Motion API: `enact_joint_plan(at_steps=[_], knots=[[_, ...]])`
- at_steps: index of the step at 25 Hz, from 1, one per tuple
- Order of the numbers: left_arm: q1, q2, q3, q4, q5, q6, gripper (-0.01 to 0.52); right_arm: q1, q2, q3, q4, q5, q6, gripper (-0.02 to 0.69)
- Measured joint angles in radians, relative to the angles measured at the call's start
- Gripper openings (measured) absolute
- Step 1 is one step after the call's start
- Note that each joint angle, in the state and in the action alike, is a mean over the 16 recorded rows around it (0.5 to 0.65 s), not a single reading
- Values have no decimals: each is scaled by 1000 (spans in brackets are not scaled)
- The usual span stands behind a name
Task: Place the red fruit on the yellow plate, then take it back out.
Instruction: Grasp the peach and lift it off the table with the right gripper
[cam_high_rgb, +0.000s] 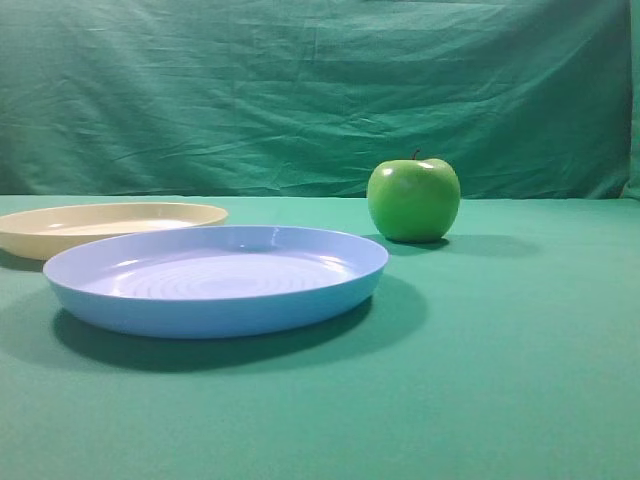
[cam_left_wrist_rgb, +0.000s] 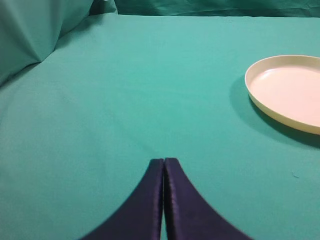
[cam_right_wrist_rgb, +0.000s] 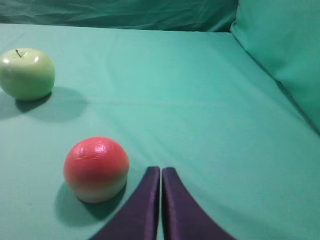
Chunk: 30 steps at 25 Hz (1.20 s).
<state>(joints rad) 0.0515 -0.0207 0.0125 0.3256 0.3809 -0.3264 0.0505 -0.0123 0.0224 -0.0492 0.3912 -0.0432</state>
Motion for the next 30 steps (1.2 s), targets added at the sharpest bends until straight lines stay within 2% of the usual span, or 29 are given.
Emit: enact_joint_plan(at_steps=[30], knots=[[0, 0, 0, 0, 0, 0, 0, 0, 0, 1, 12, -21, 1, 0]])
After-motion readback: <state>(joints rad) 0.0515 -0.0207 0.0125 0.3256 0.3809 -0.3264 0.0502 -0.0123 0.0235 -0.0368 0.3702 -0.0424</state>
